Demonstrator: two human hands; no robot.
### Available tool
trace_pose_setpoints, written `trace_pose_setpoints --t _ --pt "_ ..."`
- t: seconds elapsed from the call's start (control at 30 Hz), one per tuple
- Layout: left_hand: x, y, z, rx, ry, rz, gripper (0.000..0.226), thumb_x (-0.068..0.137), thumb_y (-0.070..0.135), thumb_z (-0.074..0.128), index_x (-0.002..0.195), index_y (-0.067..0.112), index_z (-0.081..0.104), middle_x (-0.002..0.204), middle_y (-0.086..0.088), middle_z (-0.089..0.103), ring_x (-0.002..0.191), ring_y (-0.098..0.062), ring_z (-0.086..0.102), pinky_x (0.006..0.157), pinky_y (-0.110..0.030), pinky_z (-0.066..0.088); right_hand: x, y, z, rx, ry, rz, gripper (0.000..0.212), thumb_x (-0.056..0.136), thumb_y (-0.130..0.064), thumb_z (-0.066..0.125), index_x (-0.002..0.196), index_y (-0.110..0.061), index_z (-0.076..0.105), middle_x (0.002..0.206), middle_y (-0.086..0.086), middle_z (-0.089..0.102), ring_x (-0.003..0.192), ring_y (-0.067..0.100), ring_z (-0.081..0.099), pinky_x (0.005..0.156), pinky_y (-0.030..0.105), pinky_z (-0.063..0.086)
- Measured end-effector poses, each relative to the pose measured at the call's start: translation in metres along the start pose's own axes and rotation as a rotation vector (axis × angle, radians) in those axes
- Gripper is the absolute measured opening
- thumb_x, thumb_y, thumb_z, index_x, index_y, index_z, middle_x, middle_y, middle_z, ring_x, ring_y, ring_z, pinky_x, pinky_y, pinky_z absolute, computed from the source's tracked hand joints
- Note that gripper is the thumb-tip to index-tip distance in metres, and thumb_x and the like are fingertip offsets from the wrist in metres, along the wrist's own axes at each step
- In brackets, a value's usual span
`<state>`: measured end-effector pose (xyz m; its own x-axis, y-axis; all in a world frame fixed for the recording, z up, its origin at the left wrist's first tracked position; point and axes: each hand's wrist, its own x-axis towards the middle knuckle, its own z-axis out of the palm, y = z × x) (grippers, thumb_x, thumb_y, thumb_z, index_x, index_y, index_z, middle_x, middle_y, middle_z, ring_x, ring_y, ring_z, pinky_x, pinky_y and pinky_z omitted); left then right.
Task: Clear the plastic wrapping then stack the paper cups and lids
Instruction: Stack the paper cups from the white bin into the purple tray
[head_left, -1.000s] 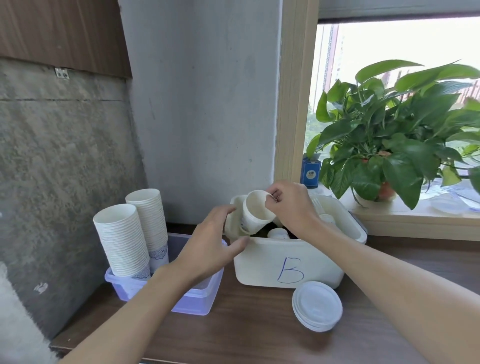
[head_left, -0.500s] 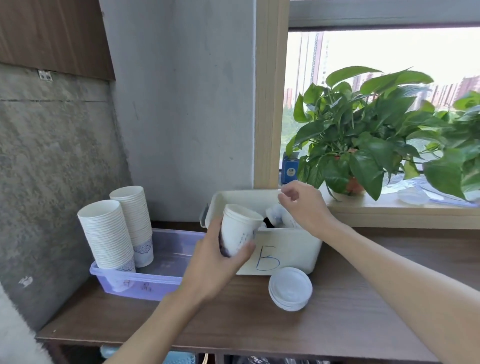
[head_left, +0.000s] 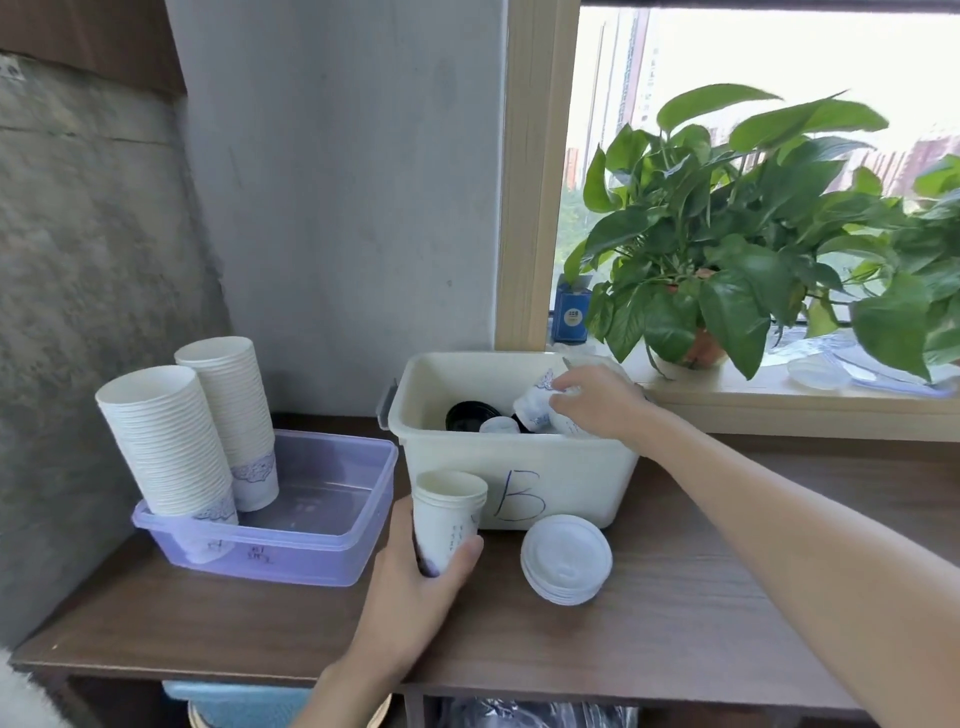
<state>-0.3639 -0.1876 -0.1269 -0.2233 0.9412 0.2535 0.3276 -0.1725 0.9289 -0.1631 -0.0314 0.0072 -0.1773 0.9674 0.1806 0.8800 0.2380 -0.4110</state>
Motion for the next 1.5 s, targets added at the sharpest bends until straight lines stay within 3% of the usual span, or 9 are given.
trace_pose_setpoints --t 0.07,0.27,0.5,0.63,0.73,0.97,1.13,1.33,1.5 --pt "-0.001 0.000 0.000 0.018 -0.011 0.012 0.036 0.083 0.035 0.075 0.106 0.034 0.048 0.085 0.019 0.066 0.074 -0.005 0.065 0.065 -0.024 0.049 0.000 0.002 0.001 0.063 0.016 -0.045 0.029 0.093 -0.021 0.049 0.114 -0.015 0.069 0.118 0.004 0.063 0.103 0.025 0.057 0.085 0.031 0.046" --pt "-0.006 0.003 -0.002 0.035 -0.034 0.018 0.039 0.083 0.037 0.075 0.110 0.039 0.046 0.091 0.020 0.065 0.074 -0.005 0.064 0.065 -0.028 0.052 -0.011 0.000 -0.007 0.230 0.159 -0.158 0.035 0.095 -0.010 0.048 0.126 -0.016 0.062 0.137 -0.002 0.052 0.123 0.021 0.049 0.099 0.040 0.044" --pt "-0.023 0.015 -0.008 0.025 -0.055 0.050 0.043 0.085 0.033 0.074 0.119 0.036 0.048 0.104 0.029 0.063 0.095 0.000 0.062 0.075 -0.013 0.049 -0.065 -0.034 -0.020 0.614 0.315 -0.327 0.029 0.091 0.003 0.051 0.109 -0.008 0.070 0.104 -0.009 0.060 0.088 -0.006 0.056 0.075 0.014 0.044" --pt "-0.030 0.018 -0.010 0.014 -0.055 0.067 0.042 0.084 0.032 0.075 0.116 0.038 0.049 0.104 0.029 0.064 0.096 0.000 0.062 0.078 -0.016 0.049 -0.107 -0.052 -0.018 0.695 0.281 -0.439 0.028 0.089 0.007 0.054 0.100 -0.011 0.071 0.099 -0.012 0.062 0.088 0.002 0.058 0.073 0.019 0.047" --pt "-0.032 0.018 -0.011 -0.006 -0.059 0.081 0.043 0.084 0.032 0.076 0.117 0.038 0.049 0.106 0.027 0.064 0.098 0.000 0.062 0.079 -0.015 0.049 -0.129 -0.058 -0.013 0.682 0.231 -0.498 0.027 0.087 0.008 0.055 0.097 -0.011 0.072 0.097 -0.008 0.063 0.080 0.000 0.056 0.069 0.011 0.041" --pt "-0.033 0.019 -0.011 -0.020 -0.058 0.102 0.050 0.084 0.031 0.077 0.122 0.038 0.046 0.106 0.029 0.064 0.099 0.000 0.062 0.080 -0.017 0.051 -0.146 -0.057 0.006 0.563 0.038 -0.535 0.025 0.086 0.003 0.058 0.099 -0.013 0.072 0.101 -0.007 0.065 0.082 0.001 0.056 0.076 0.016 0.044" --pt "-0.033 0.016 -0.011 -0.016 -0.063 0.115 0.053 0.084 0.032 0.077 0.125 0.038 0.044 0.110 0.026 0.062 0.102 -0.003 0.062 0.085 -0.025 0.052 -0.146 -0.056 0.017 0.501 0.056 -0.524 0.021 0.089 -0.006 0.061 0.105 -0.016 0.070 0.105 -0.009 0.066 0.105 0.002 0.055 0.094 0.015 0.039" --pt "-0.033 0.015 -0.012 -0.003 -0.066 0.146 0.058 0.083 0.033 0.077 0.127 0.041 0.042 0.113 0.026 0.061 0.103 -0.005 0.062 0.084 -0.024 0.052 -0.138 -0.056 0.042 0.522 -0.115 -0.308 0.040 0.094 -0.037 0.058 0.132 -0.025 0.054 0.128 -0.010 0.058 0.117 0.008 0.054 0.103 0.037 0.044" --pt "-0.032 0.015 -0.013 0.015 -0.084 0.162 0.056 0.082 0.040 0.075 0.127 0.044 0.042 0.114 0.031 0.060 0.104 -0.001 0.061 0.086 -0.023 0.051 -0.137 -0.054 0.046 0.499 -0.130 -0.292 0.040 0.094 -0.039 0.056 0.129 -0.020 0.057 0.119 -0.009 0.062 0.110 0.013 0.059 0.098 0.039 0.047"
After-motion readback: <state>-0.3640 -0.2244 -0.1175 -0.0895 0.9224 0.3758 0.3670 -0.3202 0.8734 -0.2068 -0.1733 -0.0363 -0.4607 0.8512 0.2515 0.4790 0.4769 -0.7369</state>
